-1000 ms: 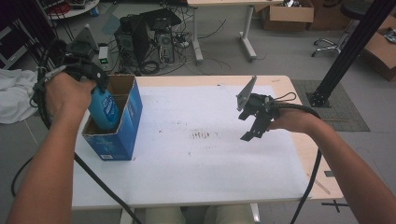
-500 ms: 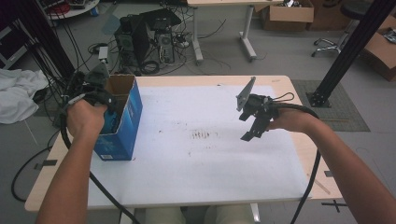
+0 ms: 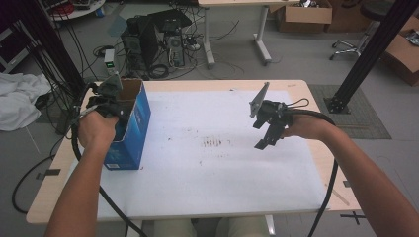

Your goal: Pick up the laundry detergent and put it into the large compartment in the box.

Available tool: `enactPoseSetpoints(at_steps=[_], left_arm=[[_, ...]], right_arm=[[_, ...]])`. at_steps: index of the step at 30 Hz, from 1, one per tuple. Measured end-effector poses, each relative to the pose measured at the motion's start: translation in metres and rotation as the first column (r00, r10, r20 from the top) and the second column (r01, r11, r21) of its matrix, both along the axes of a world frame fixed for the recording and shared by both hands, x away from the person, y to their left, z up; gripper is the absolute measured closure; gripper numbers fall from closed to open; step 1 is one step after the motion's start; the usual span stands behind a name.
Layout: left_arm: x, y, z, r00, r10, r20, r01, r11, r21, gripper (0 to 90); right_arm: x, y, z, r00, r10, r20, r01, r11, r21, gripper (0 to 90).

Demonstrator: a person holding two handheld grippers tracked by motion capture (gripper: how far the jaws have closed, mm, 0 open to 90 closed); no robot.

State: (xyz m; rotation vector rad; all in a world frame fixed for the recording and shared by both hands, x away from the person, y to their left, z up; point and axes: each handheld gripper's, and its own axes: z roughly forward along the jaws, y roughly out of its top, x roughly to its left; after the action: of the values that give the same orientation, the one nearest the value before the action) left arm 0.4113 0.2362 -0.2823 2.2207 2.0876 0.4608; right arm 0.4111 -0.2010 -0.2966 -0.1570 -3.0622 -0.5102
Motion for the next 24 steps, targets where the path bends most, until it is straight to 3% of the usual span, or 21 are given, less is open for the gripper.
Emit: enactPoseSetpoints(at_steps=[24], left_arm=[[-0.0013,0.0045,-0.0003,0.9997,-0.025,-0.003,0.025,0.9994,-0.025,37.6]], right_arm=[[-0.0008,0.0025,-0.0035,0.9999,0.010,-0.010,-0.010,1.000,0.000,19.6]])
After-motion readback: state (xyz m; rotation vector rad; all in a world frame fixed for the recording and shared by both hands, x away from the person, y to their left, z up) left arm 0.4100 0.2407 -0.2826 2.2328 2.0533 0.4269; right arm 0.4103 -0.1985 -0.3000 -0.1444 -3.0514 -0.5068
